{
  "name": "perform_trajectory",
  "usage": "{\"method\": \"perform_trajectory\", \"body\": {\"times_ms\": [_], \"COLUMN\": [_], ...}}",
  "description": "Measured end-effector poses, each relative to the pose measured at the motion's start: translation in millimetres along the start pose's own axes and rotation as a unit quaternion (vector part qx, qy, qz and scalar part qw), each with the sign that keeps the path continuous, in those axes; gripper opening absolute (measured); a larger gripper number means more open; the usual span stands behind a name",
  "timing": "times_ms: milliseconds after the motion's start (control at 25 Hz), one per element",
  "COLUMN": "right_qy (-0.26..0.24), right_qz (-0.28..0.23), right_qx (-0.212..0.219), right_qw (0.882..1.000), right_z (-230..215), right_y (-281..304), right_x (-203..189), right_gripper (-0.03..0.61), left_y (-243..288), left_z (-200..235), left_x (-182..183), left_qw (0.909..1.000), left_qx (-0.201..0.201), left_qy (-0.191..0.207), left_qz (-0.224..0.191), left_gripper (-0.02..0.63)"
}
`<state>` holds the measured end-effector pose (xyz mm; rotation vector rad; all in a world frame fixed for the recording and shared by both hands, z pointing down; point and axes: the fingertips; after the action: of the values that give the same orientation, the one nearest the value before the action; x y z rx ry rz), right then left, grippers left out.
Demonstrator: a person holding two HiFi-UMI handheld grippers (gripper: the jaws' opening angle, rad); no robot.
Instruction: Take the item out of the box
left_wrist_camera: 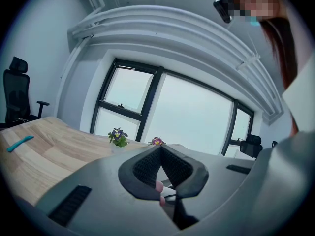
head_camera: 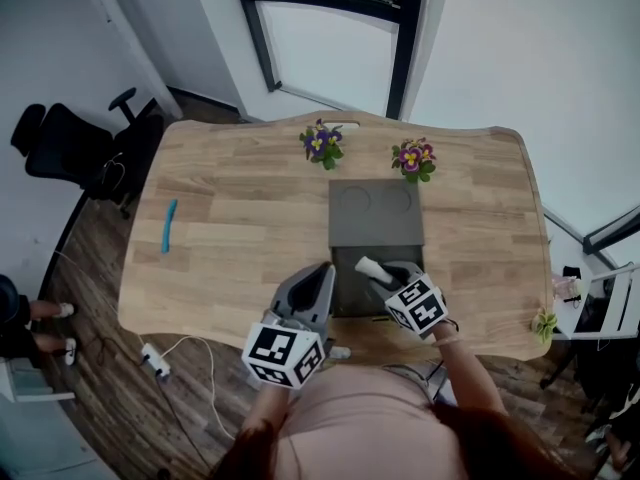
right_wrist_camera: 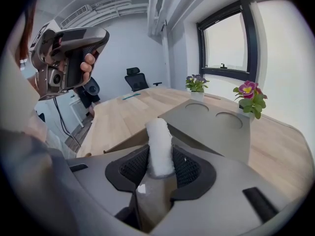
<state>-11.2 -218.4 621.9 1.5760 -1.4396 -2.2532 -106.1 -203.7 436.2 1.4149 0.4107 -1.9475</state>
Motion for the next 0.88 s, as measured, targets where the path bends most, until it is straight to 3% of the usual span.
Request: {"method": "perform_trajectory", "body": {"times_ms": [880], "right_qy": [0.119], "right_qz": [-0.079], "right_qx": [-0.004], "right_qw": [0.990], "right_z": [-9], "right_y": [-50], "right_x": [22], "right_gripper": [0.135], "left_y": [-6], "left_z": [-35], "left_x": [4], "left_qw": [0.9994], "left_qx": [0.014], "left_qy": [0.028], "left_qz": [-0.015], "left_gripper": [0.002]}}
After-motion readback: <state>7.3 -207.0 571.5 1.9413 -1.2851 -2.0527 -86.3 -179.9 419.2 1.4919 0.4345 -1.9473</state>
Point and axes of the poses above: the fingertips, and each gripper's own axes: y forward along the fingers, z to its left, x out of its top, and after that the axes turned 13 degrees about -x, right-handed
